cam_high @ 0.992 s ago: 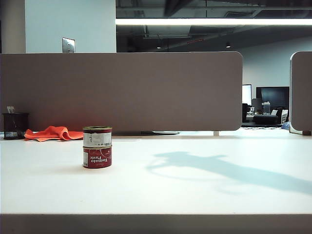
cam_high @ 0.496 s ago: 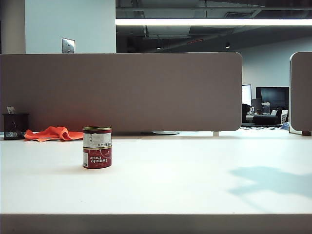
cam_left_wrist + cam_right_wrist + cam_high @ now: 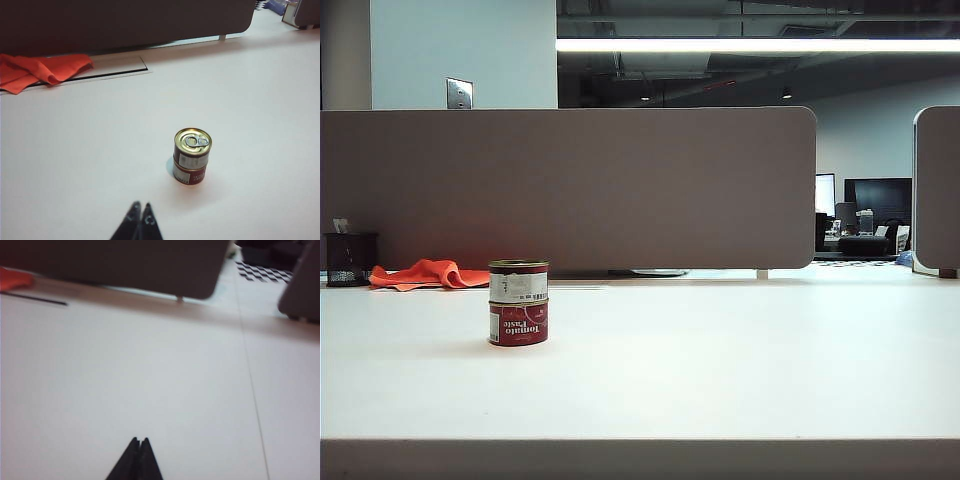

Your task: Stack a can of tomatoes on the right onto the can of tomatoes on the left.

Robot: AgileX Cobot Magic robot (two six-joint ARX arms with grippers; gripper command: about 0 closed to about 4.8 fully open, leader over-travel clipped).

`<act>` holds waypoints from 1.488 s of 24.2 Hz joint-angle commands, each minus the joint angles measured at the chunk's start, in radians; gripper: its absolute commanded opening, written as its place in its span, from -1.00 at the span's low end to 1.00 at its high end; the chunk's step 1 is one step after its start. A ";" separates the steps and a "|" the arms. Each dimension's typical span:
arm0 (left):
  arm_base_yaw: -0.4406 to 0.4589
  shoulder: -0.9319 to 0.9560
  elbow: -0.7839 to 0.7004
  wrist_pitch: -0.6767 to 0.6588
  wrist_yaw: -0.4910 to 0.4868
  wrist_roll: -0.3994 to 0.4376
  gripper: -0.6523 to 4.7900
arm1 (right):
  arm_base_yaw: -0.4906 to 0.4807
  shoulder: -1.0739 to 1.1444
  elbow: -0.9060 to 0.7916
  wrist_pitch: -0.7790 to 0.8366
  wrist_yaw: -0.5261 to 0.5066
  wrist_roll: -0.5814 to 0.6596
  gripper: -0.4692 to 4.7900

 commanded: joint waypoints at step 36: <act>0.003 -0.001 -0.415 0.470 0.026 -0.056 -0.78 | 0.001 -0.286 -0.782 0.702 -0.296 -0.019 -0.82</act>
